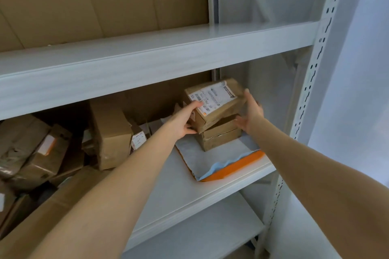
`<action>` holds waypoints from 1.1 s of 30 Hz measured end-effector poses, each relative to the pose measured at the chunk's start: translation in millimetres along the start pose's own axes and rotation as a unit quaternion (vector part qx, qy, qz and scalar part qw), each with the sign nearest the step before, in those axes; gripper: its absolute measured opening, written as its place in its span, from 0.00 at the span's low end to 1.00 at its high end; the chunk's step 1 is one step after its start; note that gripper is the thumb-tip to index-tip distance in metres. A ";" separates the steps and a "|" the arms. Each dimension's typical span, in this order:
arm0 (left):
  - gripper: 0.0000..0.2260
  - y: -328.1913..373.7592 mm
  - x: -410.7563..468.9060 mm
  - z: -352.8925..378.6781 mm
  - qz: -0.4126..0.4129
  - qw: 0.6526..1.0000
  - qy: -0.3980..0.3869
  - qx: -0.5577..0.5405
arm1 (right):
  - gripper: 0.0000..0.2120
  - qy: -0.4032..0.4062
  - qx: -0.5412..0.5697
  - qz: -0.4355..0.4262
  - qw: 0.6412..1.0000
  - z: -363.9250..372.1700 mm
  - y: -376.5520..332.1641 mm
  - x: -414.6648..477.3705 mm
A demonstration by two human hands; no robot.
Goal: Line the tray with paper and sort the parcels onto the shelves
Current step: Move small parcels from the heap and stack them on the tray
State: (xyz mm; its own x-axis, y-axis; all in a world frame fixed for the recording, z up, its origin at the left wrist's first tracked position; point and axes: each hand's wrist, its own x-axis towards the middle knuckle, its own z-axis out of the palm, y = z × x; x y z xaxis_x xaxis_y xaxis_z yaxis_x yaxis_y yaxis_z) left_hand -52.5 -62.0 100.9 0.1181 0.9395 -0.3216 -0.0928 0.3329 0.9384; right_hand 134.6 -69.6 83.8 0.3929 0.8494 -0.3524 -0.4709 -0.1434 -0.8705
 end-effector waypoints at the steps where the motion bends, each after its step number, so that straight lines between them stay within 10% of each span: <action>1: 0.35 -1.8 2.0 -0.1 0.010 1.000 -0.001 0.016 | 0.33 0.003 -0.011 0.001 1.000 -4.6 -1.4 2.8; 15: 0.53 -10.5 29.7 -2.2 0.182 0.949 0.039 0.253 | 0.22 0.032 -0.089 -0.042 0.995 -9.0 16.2 51.1; 33: 0.22 20.2 127.1 6.6 0.119 0.970 0.142 0.155 | 0.24 -0.106 -0.183 -0.094 0.973 67.2 0.1 155.6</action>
State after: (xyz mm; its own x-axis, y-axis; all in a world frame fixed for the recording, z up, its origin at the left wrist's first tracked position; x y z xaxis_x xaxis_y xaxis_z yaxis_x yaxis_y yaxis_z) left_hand -32.8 63.5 79.8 -0.1517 0.9858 -0.0721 0.2222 0.1051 0.9693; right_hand 142.6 96.7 52.0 0.2547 0.9584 -0.1291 -0.0779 -0.1128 -0.9906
